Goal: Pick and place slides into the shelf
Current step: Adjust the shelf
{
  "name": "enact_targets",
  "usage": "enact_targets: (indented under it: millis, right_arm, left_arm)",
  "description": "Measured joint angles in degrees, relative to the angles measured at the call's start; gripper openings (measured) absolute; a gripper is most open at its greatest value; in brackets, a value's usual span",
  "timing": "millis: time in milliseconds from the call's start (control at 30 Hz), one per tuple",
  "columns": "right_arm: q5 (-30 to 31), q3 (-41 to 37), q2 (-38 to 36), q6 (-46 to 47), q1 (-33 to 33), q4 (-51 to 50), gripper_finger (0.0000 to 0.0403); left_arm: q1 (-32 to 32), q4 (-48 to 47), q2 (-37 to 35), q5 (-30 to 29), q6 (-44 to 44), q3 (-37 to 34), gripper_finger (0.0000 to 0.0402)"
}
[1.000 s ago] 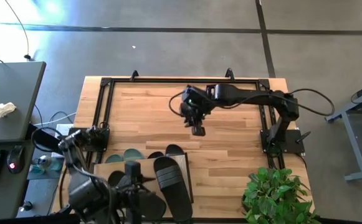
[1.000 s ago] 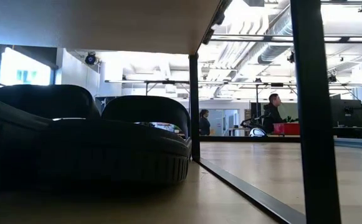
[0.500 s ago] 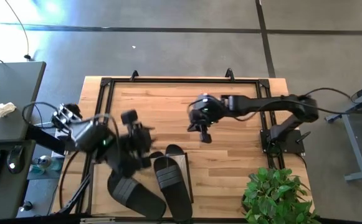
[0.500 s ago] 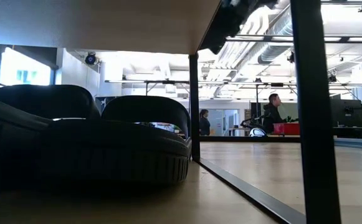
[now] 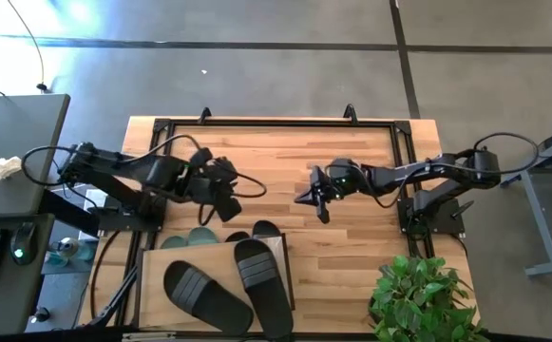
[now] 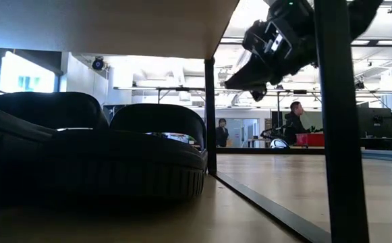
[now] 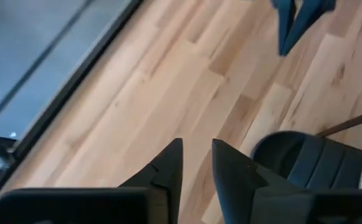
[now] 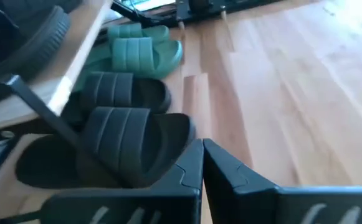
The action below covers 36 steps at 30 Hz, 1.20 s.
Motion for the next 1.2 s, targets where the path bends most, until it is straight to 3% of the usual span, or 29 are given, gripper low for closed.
enact_targets:
  millis: [233, 633, 833, 1200]
  right_arm:
    - [2.12, -1.33, 3.0, 3.68, 3.01, 4.4, 0.0]
    - [1.4, -1.26, 11.94, 7.27, 6.47, 16.09, 0.0]
    - [0.66, 1.87, 13.89, 7.62, 9.51, 16.55, 0.0]
    - [5.99, 2.77, 14.03, 7.88, 14.65, 11.5, 0.0]
  left_arm:
    - [3.22, 8.43, -0.04, 4.99, 3.13, -7.07, 0.0038]
    - [3.08, 11.14, -0.03, 4.68, 3.04, -7.95, 0.0002]
    - [3.08, 11.3, 0.29, 5.43, 2.89, -7.95, 0.0001]
    - [3.08, 11.08, 0.28, 6.83, 3.0, -7.93, 0.0002]
